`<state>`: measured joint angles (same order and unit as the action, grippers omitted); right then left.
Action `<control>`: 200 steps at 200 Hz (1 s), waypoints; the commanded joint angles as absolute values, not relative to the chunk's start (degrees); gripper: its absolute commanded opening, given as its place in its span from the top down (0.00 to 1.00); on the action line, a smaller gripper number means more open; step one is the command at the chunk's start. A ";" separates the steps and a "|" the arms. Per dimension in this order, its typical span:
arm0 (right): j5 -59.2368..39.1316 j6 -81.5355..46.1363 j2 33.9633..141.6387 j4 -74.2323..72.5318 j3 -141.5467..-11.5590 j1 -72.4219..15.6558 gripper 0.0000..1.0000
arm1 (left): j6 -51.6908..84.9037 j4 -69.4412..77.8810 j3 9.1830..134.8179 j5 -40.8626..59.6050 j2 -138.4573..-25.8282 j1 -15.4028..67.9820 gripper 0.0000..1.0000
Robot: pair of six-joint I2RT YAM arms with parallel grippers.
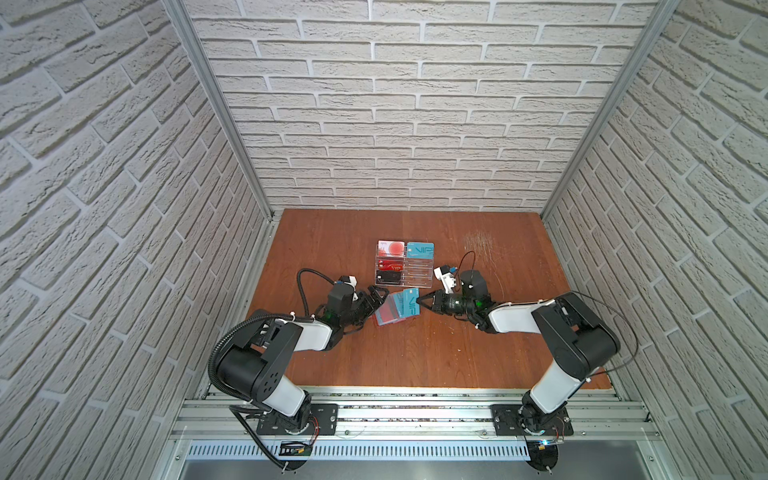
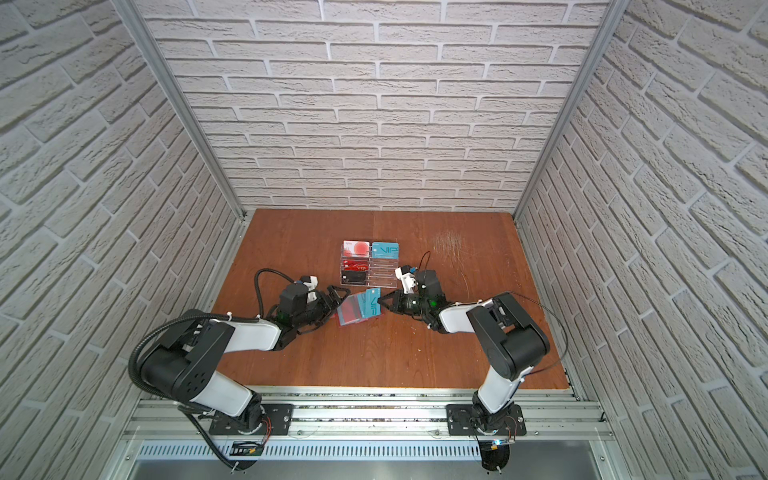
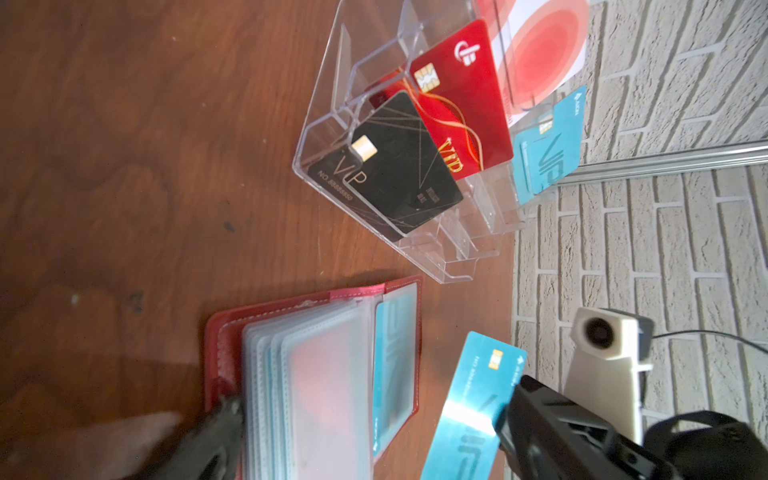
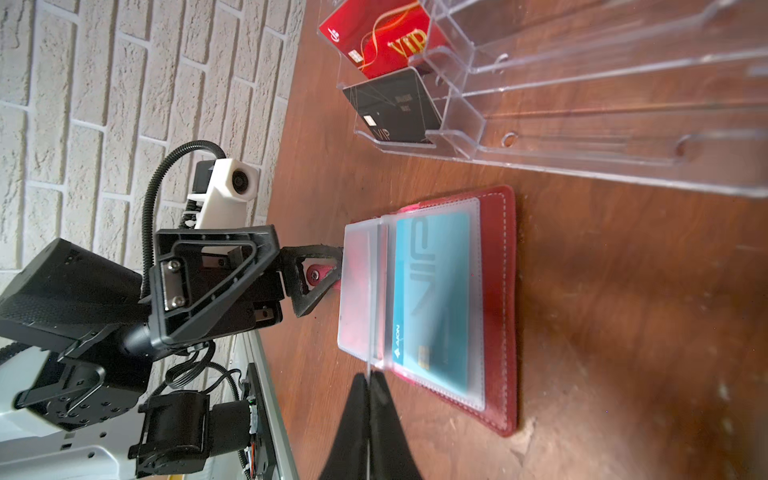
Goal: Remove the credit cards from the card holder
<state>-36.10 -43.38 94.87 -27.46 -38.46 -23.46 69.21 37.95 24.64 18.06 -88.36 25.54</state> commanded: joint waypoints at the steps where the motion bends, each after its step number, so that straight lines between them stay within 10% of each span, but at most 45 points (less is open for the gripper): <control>1: -30.98 -33.08 88.71 -7.66 -42.43 -23.06 0.94 | 67.31 37.10 26.08 18.98 -88.87 25.30 0.02; 104: -9.15 -4.33 80.39 41.43 -71.25 -21.62 0.94 | 62.71 30.83 35.10 21.09 -90.56 27.24 0.02; 200: -5.14 25.08 94.91 51.69 -94.09 -21.63 0.94 | 49.05 8.94 44.26 14.92 -81.27 27.80 0.02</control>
<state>-6.17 14.35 91.96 49.17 -89.91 -21.85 53.58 12.53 43.24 16.78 -82.96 27.11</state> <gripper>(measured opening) 0.059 0.982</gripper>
